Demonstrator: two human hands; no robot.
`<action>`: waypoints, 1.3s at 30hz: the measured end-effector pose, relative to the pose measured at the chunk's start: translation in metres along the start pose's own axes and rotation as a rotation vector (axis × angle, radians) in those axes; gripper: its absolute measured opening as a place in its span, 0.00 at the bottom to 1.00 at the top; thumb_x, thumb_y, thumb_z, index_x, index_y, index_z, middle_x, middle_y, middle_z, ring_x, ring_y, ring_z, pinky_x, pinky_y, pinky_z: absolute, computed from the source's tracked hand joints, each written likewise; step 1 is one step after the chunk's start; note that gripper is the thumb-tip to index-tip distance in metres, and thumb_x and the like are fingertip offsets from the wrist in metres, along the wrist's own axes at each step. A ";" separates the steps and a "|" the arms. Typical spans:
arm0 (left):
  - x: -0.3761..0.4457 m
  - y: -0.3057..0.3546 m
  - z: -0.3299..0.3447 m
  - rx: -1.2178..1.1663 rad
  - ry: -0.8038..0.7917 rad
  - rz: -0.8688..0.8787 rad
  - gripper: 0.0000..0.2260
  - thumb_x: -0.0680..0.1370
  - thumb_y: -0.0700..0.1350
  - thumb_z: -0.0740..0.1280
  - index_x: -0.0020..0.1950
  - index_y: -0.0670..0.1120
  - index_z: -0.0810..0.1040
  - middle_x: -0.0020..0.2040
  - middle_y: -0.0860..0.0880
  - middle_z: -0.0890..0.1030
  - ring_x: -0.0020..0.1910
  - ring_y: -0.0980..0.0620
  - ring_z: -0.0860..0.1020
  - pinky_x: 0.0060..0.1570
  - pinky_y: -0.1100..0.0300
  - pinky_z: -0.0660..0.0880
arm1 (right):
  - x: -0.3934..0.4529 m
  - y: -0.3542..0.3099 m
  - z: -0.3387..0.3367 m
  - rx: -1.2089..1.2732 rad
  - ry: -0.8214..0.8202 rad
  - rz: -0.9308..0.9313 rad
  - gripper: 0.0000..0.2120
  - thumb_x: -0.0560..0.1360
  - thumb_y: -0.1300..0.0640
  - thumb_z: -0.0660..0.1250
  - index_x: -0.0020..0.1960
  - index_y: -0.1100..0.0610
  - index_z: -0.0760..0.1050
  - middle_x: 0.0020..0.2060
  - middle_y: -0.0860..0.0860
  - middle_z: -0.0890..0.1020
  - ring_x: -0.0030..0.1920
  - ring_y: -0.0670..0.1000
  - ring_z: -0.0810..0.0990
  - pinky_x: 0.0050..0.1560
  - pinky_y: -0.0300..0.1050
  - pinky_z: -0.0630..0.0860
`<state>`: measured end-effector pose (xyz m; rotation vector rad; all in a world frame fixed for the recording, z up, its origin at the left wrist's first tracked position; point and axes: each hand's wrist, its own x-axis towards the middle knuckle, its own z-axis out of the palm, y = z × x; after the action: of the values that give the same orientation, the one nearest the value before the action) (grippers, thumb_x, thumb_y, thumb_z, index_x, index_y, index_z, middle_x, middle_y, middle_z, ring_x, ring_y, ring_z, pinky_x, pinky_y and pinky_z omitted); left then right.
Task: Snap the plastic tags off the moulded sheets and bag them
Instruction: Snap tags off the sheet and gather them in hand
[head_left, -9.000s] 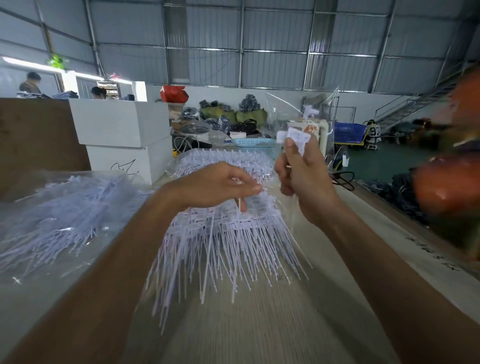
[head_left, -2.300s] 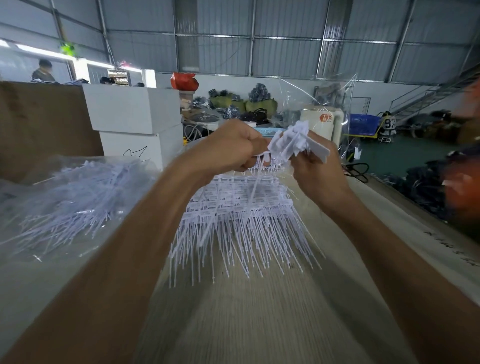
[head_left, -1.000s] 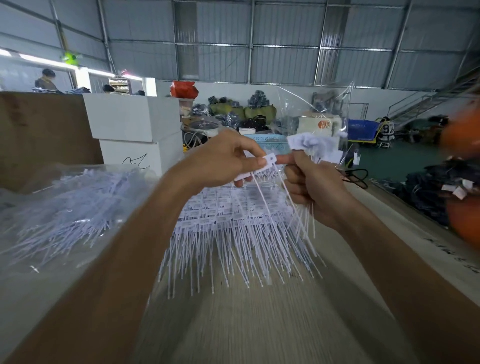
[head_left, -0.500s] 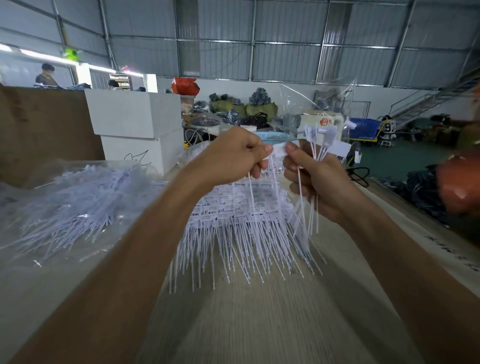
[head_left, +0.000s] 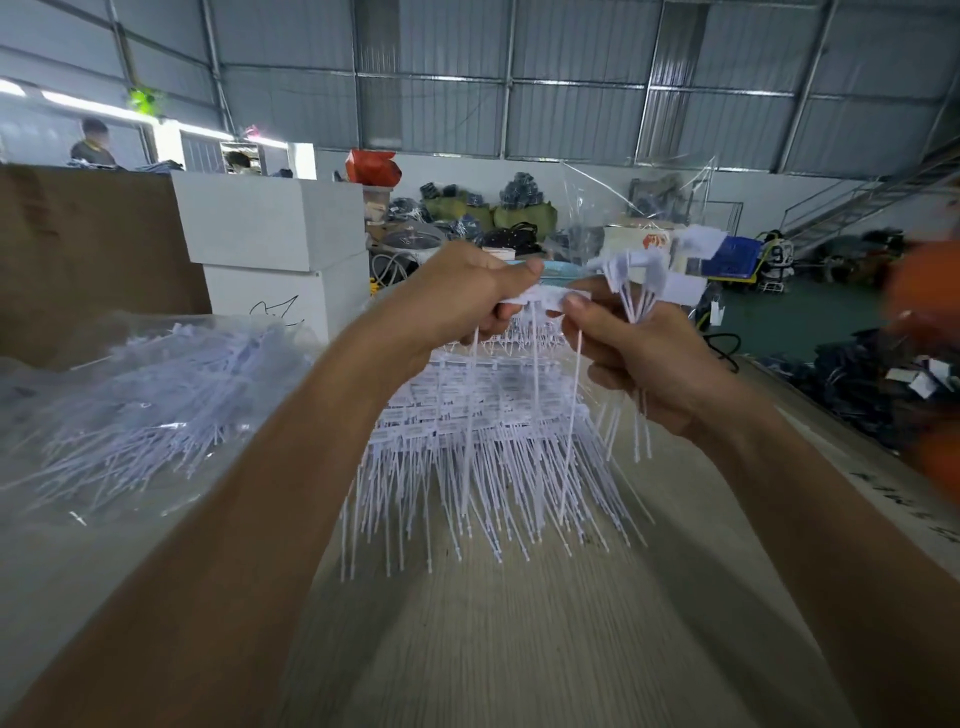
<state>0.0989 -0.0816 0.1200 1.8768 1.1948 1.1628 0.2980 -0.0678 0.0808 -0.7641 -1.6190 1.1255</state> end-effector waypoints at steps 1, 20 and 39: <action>0.001 -0.002 0.001 0.013 0.007 -0.015 0.22 0.81 0.54 0.67 0.30 0.46 0.72 0.25 0.49 0.69 0.23 0.53 0.65 0.30 0.61 0.62 | 0.001 0.002 0.000 -0.060 0.072 -0.011 0.14 0.66 0.41 0.76 0.42 0.51 0.84 0.28 0.45 0.74 0.25 0.42 0.66 0.28 0.36 0.65; -0.008 0.000 -0.001 0.320 -0.145 -0.018 0.20 0.79 0.59 0.68 0.34 0.47 0.79 0.32 0.52 0.75 0.31 0.54 0.70 0.36 0.63 0.66 | 0.016 0.017 -0.023 -0.087 0.479 -0.015 0.10 0.76 0.47 0.73 0.46 0.54 0.79 0.26 0.42 0.73 0.25 0.43 0.66 0.26 0.35 0.64; -0.001 -0.005 0.012 0.193 -0.013 0.240 0.11 0.83 0.52 0.65 0.47 0.48 0.81 0.41 0.57 0.80 0.25 0.62 0.68 0.36 0.61 0.68 | 0.007 0.029 0.005 -0.147 0.103 0.107 0.28 0.81 0.46 0.66 0.24 0.54 0.73 0.22 0.48 0.65 0.24 0.49 0.58 0.27 0.39 0.58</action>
<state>0.1074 -0.0814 0.1103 2.2189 1.1317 1.1925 0.2903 -0.0523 0.0565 -0.9987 -1.6018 1.0321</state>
